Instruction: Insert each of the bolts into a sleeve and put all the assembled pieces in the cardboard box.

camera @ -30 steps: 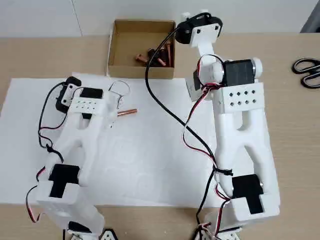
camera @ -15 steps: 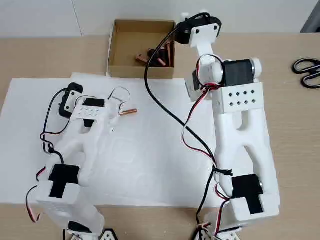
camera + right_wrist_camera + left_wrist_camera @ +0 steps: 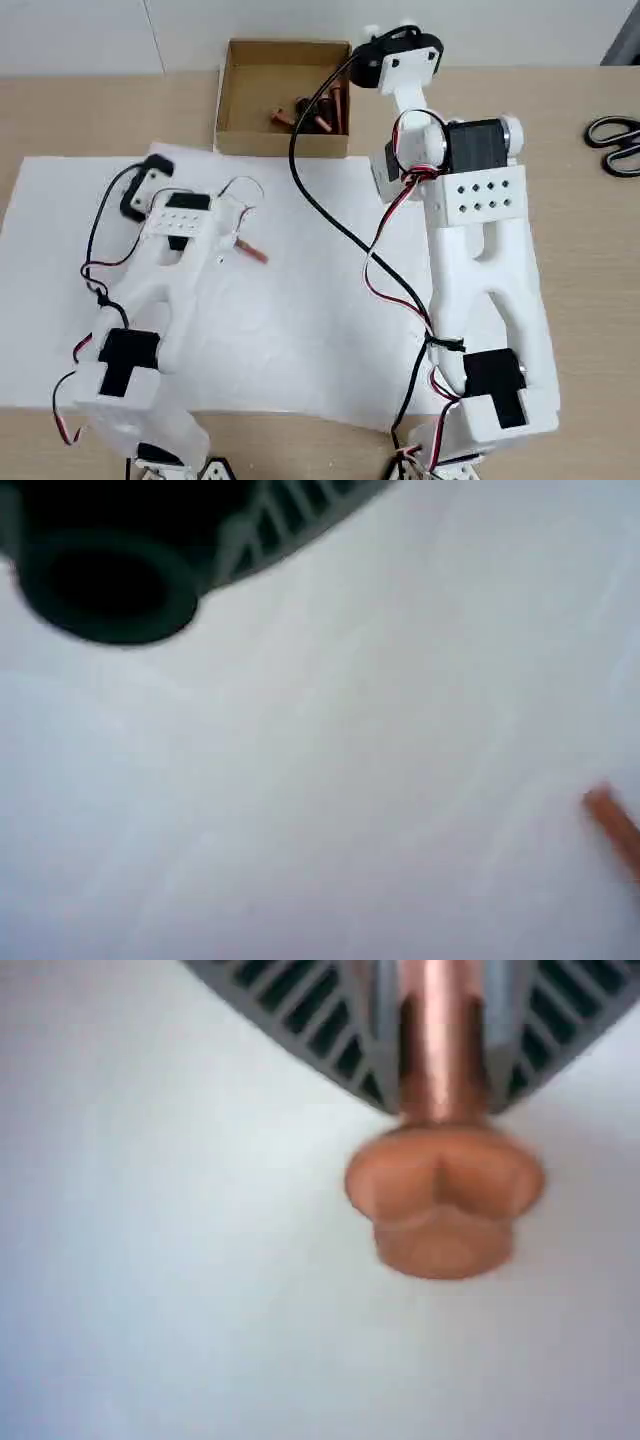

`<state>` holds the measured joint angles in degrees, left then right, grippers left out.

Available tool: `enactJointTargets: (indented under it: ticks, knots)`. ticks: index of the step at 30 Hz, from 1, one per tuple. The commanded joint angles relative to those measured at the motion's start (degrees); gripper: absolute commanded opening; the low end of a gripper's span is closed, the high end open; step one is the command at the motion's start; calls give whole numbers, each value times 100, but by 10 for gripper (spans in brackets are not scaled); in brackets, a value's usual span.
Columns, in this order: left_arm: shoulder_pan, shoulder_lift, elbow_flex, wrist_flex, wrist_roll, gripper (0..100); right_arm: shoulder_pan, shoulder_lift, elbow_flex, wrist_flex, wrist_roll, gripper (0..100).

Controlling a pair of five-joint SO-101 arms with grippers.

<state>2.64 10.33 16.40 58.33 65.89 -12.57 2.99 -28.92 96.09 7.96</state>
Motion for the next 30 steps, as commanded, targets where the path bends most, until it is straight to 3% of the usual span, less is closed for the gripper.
enactJointTargets:
  ticks: [1, 6, 12, 19, 24, 30]
  knots:
    - [62, -818, -1077, 1468, -1046, 6, -4, -347, -26, 4, 44, 4]
    - [26, -1618, -1868, 2593, -2154, 6, -4, -356, -35, -4, 53, 4]
    - [62, -2514, -1912, 3604, -3112, 6, -48, -989, -35, -13, 62, 4]
    - [88, -3481, -1903, 3807, -5002, 6, -48, -2246, -26, 31, 62, 4]
    - [598, -3991, -1903, 3833, -5178, 6, -48, -3785, 422, 22, 62, 4]
    - [853, -4062, -1903, 3771, -5143, 6, -40, -5921, 2532, -40, 53, 4]
